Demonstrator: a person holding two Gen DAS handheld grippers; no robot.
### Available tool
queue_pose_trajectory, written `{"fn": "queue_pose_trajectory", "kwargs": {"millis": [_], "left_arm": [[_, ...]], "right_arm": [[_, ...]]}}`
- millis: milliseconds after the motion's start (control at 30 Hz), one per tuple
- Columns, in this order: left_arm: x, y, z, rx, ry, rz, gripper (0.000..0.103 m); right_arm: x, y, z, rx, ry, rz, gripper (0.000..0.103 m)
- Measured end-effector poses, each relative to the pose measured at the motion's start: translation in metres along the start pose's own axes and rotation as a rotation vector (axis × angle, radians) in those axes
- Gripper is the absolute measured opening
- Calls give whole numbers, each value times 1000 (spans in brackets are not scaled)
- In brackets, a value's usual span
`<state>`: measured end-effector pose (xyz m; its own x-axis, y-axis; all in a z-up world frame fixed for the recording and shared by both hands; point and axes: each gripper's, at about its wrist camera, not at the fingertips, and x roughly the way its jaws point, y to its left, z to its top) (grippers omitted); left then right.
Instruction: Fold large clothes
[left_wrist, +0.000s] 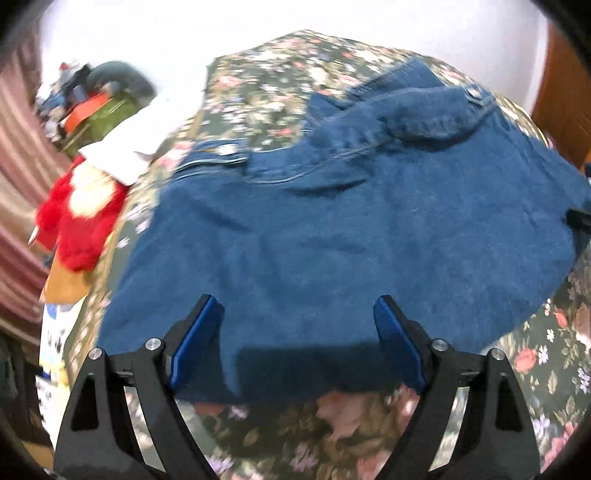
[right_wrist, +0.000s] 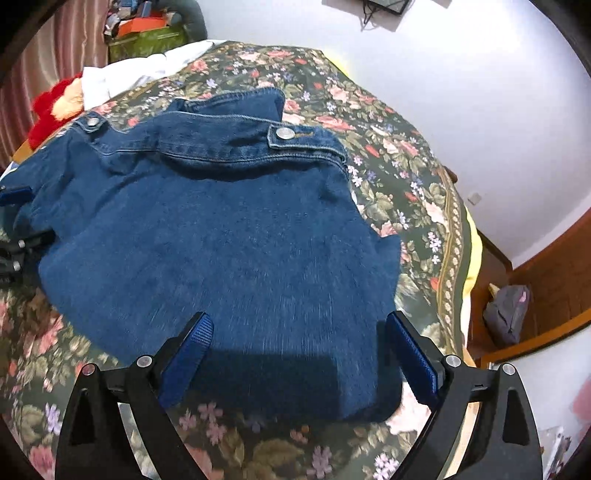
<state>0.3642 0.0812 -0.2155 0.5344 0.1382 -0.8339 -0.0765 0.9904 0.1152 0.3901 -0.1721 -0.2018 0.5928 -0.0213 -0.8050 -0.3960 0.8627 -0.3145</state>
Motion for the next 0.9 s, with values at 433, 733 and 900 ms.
{"fn": "queue_pose_trajectory", "kwargs": {"millis": [433, 733, 900], "left_arm": [[-20, 88, -53, -486, 47, -130, 87], [16, 96, -74, -819, 122, -492, 86], [36, 100, -69, -922, 100, -591, 86]], "right_arm": [[-47, 36, 26, -4, -128, 126, 94], [24, 97, 44, -53, 48, 202, 94], [39, 86, 28, -37, 45, 260, 103]]}}
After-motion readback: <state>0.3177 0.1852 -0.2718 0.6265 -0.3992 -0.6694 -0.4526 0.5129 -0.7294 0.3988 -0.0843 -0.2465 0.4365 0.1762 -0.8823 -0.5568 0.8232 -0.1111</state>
